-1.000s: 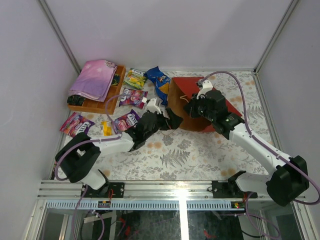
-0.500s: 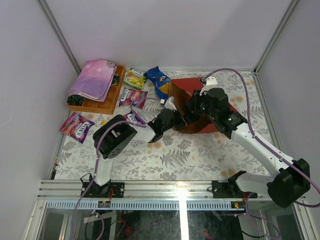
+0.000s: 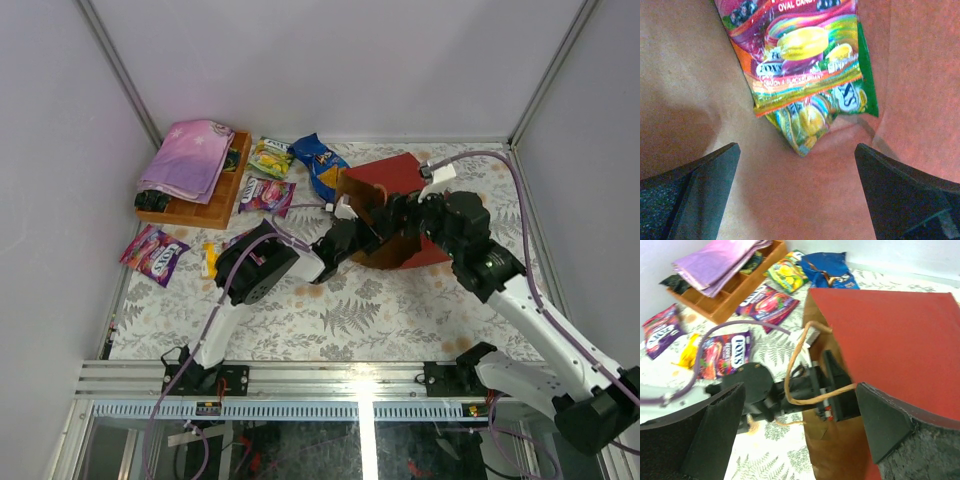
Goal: Take the snacks out of the paper bag
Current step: Adjust the paper bag at the center of the board.
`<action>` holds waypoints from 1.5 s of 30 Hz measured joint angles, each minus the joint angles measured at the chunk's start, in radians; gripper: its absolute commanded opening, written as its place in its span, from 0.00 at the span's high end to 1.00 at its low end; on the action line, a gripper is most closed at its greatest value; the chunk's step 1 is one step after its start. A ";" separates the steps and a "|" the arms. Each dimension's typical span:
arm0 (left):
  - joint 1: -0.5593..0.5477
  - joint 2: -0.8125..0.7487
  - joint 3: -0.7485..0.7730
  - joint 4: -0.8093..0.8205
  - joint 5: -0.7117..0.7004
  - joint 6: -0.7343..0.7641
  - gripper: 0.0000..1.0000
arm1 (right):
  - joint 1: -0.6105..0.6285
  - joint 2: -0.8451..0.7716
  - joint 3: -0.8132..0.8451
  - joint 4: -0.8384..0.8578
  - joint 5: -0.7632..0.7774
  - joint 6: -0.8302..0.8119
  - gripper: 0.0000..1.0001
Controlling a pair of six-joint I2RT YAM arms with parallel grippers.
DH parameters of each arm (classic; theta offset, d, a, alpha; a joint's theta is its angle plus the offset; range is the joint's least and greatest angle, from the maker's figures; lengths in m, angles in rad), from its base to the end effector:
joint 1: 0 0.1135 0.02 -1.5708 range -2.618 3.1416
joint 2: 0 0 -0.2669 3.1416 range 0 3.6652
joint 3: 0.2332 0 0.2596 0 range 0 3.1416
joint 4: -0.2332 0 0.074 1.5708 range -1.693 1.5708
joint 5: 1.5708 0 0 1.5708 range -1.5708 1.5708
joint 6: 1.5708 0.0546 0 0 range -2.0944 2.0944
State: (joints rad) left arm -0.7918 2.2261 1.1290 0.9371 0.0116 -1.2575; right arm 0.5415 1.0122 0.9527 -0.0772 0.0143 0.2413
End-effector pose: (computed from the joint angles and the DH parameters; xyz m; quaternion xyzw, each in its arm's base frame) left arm 0.3355 -0.3407 0.1072 -0.1720 0.7417 -0.5563 0.3330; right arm 0.2246 0.1342 0.3672 -0.1081 0.7460 0.2457 0.6095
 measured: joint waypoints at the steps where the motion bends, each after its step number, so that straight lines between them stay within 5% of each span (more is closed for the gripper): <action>1: 0.000 0.005 0.003 0.003 -0.002 -0.002 0.00 | 0.000 -0.025 -0.019 0.005 -0.028 -0.005 0.01; 8: -0.008 0.162 0.192 0.091 -0.071 -0.033 0.00 | 0.000 -0.146 -0.093 0.060 -0.172 -0.029 0.01; 18: -0.027 0.336 0.486 0.136 -0.135 -0.066 0.00 | 0.000 -0.236 -0.135 0.121 -0.158 -0.042 0.01; 29: -0.057 0.504 0.934 -0.321 -0.207 -0.049 0.02 | 0.000 -0.216 -0.135 0.106 -0.080 -0.051 0.01; 32: -0.064 0.558 1.069 -0.439 -0.203 -0.045 0.17 | 0.000 -0.219 -0.135 0.093 -0.015 -0.051 0.01; 35: -0.065 0.569 1.097 -0.505 -0.198 -0.030 0.44 | 0.000 -0.224 -0.134 0.079 0.048 -0.051 0.01; 37: -0.065 0.569 1.096 -0.534 -0.192 -0.015 0.92 | 0.000 -0.224 -0.129 0.070 0.076 -0.050 0.01; 38: -0.063 0.568 1.089 -0.543 -0.185 -0.003 0.99 | 0.000 -0.224 -0.127 0.064 0.090 -0.050 0.01; 45: -0.034 0.427 0.787 -0.524 -0.135 0.070 1.00 | 0.000 -0.222 -0.121 0.059 0.163 -0.049 0.01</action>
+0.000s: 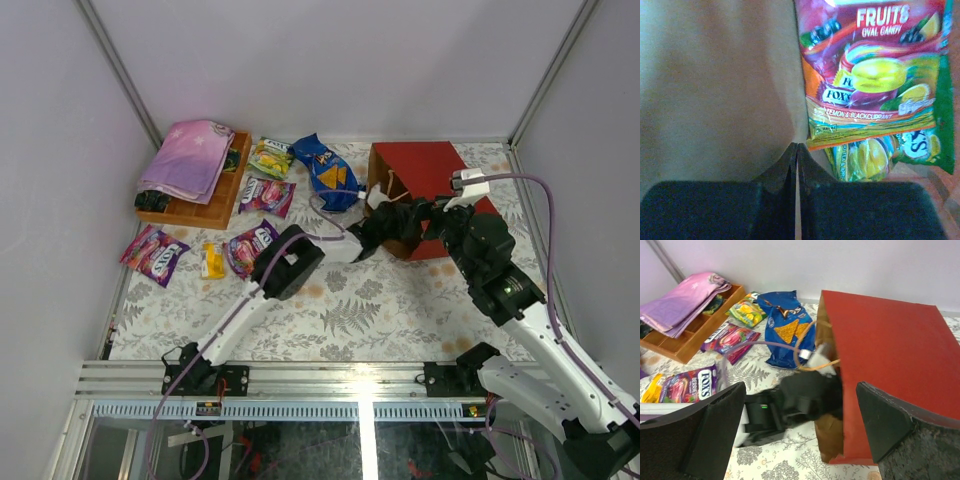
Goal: Take the snacks out of the paper bag
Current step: Adjust the paper bag at the center of the board.
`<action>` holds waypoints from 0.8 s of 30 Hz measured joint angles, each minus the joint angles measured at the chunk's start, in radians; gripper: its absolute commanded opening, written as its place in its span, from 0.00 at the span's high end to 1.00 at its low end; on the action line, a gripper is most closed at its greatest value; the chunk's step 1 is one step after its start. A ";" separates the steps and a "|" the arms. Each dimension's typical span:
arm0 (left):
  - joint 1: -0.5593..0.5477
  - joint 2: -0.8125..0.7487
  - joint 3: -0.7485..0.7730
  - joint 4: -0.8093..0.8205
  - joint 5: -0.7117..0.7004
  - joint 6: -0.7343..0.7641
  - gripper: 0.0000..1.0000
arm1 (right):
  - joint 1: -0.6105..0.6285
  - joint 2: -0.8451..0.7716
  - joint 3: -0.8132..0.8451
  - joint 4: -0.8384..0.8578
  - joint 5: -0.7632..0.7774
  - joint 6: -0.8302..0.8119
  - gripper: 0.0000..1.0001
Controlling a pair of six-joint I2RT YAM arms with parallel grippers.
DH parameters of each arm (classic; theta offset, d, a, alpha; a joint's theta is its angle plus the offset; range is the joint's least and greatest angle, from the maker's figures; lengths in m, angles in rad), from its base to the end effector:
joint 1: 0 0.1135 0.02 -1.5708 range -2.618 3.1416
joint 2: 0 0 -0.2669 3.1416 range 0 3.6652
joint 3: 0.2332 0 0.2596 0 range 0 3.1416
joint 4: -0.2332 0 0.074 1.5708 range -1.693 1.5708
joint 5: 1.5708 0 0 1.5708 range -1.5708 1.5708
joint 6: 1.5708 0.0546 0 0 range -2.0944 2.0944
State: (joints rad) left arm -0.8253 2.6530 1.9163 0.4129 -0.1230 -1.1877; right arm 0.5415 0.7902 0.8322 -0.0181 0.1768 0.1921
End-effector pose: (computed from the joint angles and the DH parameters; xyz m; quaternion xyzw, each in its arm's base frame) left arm 0.4150 -0.4397 0.0727 -0.1813 0.7906 -0.4657 0.3538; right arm 0.1847 0.0999 0.3767 -0.0587 0.6963 0.1980 0.6874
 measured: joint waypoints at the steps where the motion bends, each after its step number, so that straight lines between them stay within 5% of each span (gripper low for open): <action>1: 0.010 -0.046 -0.068 0.010 0.000 0.016 1.00 | 0.000 0.002 0.001 0.000 0.019 0.000 0.01; 6: 0.057 -0.310 -0.390 0.090 -0.040 0.098 1.00 | -0.043 0.058 0.033 -0.011 0.087 0.028 0.01; 11: 0.078 -0.482 -0.530 0.208 -0.089 0.163 0.98 | -0.281 0.216 0.145 -0.061 0.048 0.138 0.01; 18: 0.085 -0.640 -0.729 0.342 -0.023 0.266 0.06 | -0.493 0.373 0.257 -0.136 -0.041 0.263 0.01; 24: 0.235 -0.763 -0.782 0.310 0.100 0.364 0.00 | -0.503 0.372 0.290 -0.175 -0.116 0.270 0.00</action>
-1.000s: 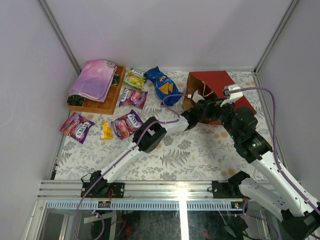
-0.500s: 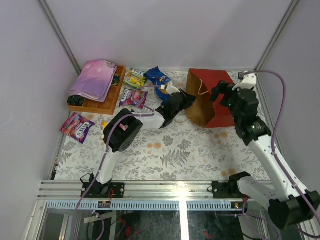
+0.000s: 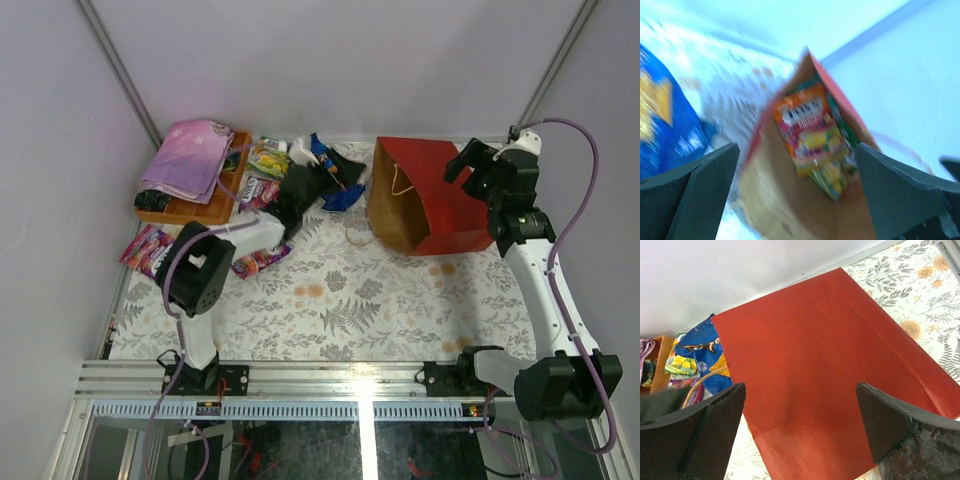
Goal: Take the snacks out of the paper bag
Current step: Adjust the paper bag at the center of the board.
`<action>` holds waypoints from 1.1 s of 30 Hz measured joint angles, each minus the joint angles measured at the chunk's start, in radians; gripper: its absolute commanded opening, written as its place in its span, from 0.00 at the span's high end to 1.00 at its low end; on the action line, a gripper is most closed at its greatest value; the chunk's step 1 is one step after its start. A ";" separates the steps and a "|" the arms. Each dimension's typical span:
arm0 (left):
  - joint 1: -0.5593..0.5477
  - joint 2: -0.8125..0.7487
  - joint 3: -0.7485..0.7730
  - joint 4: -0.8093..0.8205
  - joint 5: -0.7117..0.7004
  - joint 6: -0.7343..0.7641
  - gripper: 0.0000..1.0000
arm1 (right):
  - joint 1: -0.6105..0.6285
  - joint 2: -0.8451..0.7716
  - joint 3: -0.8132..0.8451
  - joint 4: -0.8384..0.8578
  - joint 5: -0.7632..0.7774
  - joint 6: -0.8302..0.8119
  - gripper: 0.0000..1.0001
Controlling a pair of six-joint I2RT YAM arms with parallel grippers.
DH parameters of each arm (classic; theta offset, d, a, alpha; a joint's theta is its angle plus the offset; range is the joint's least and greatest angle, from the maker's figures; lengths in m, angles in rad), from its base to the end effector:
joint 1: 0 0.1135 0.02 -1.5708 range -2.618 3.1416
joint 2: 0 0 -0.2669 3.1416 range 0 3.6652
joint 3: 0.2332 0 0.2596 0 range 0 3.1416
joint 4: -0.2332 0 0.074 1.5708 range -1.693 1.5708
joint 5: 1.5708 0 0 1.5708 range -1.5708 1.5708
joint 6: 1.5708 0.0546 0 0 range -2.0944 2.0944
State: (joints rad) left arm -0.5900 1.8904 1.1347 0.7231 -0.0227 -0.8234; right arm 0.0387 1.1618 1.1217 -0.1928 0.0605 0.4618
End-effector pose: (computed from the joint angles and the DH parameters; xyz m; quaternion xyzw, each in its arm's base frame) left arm 0.3807 -0.2534 0.2331 -0.0915 0.7127 -0.4454 0.5342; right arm 0.2936 0.0081 0.3785 0.1830 0.7627 0.1305 0.6064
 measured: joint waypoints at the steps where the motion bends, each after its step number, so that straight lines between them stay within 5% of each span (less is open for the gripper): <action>1: 0.041 -0.003 0.038 -0.047 0.025 0.013 0.00 | 0.000 -0.006 -0.005 -0.004 -0.006 0.000 0.01; 7: 0.201 0.129 0.405 -0.239 0.151 0.169 0.00 | 0.007 -0.032 -0.122 -0.006 -0.055 0.026 0.01; 20: 0.033 0.447 0.737 -0.580 0.293 0.627 0.12 | 0.023 -0.296 -0.256 -0.056 -0.056 0.002 0.01; 23: 0.040 0.481 0.797 -0.627 0.289 0.656 0.31 | 0.023 -0.317 -0.285 -0.049 -0.079 0.015 0.01; 25: 0.047 0.497 0.832 -0.642 0.288 0.670 0.67 | 0.024 -0.323 -0.316 -0.051 -0.082 0.023 0.01; 28: 0.053 0.502 0.856 -0.661 0.290 0.690 0.99 | 0.024 -0.336 -0.355 -0.067 -0.080 0.037 0.01; 33: 0.055 0.496 0.845 -0.669 0.285 0.687 1.00 | 0.025 -0.425 -0.450 -0.055 -0.045 0.116 0.01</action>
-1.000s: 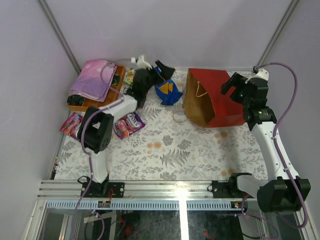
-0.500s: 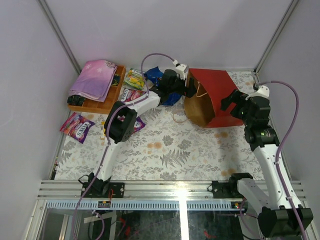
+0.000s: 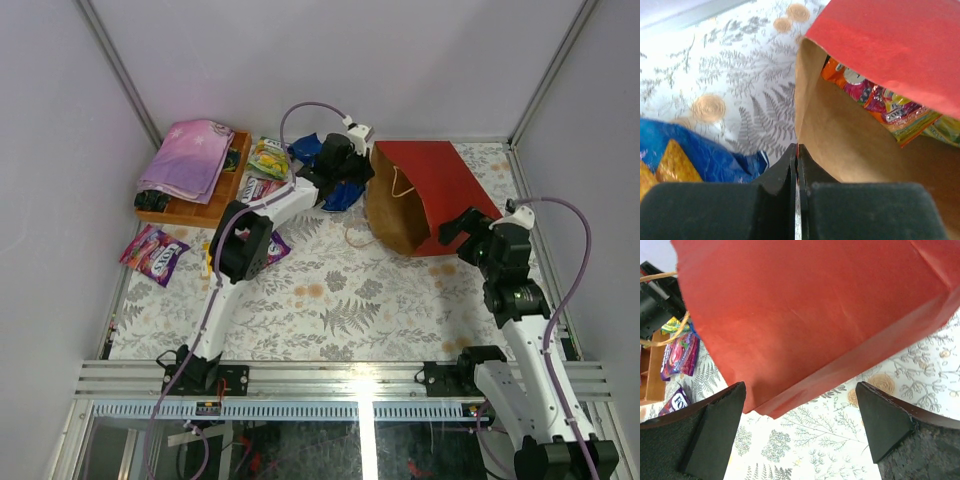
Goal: Take the snacks out of the paper bag
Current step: Adjust the paper bag at the center of the board.
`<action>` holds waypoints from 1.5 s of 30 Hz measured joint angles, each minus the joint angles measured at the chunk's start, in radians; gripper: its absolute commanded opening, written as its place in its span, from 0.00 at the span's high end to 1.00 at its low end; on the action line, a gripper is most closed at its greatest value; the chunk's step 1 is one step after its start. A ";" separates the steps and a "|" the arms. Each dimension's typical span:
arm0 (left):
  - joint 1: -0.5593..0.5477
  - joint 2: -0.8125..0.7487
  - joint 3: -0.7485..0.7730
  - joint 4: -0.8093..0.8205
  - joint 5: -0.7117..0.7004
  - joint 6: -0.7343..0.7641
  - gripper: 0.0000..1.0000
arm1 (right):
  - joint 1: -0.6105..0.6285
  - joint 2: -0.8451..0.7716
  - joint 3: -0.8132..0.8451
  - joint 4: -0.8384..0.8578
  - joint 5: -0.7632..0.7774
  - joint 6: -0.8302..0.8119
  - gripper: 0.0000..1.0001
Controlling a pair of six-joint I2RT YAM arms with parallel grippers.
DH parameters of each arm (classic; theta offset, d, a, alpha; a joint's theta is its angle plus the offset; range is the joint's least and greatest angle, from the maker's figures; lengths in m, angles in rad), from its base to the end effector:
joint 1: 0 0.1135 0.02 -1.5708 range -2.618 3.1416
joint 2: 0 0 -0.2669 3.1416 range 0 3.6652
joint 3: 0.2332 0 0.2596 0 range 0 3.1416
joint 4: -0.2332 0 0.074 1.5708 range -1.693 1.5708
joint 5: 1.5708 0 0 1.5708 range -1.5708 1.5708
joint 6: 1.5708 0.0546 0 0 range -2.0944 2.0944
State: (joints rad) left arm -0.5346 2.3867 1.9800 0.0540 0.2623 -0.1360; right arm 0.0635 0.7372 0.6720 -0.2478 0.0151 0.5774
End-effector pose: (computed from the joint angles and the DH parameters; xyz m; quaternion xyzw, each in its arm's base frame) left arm 0.4996 -0.3123 0.2078 0.2343 0.7822 -0.2879 0.5003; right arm 0.2003 0.0119 0.2967 0.2098 0.7810 0.1795 0.5602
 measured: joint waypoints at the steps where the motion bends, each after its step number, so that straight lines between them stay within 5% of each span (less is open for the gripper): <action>1: -0.002 -0.013 -0.027 0.005 -0.006 -0.003 1.00 | 0.000 -0.026 -0.025 0.002 0.010 0.024 0.01; 10: -0.033 -0.226 -0.370 0.095 -0.112 -0.055 1.00 | -0.023 -0.104 -0.074 0.017 0.156 0.217 0.01; 22: -0.096 -0.433 -0.713 0.283 -0.320 -0.172 1.00 | -0.108 0.076 -0.100 0.045 0.174 0.441 0.04; 32: -0.197 -0.444 -0.850 0.406 -0.515 -0.282 1.00 | -0.207 0.323 -0.121 0.333 -0.003 0.447 0.29; 45: -0.317 -0.423 -0.846 0.483 -0.610 -0.384 1.00 | -0.311 0.816 0.241 0.550 -0.317 0.340 0.33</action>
State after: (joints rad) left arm -0.8520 1.9640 1.1343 0.5365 -0.3481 -0.5198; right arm -0.2470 1.5532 0.9127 0.3019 -0.3023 0.9176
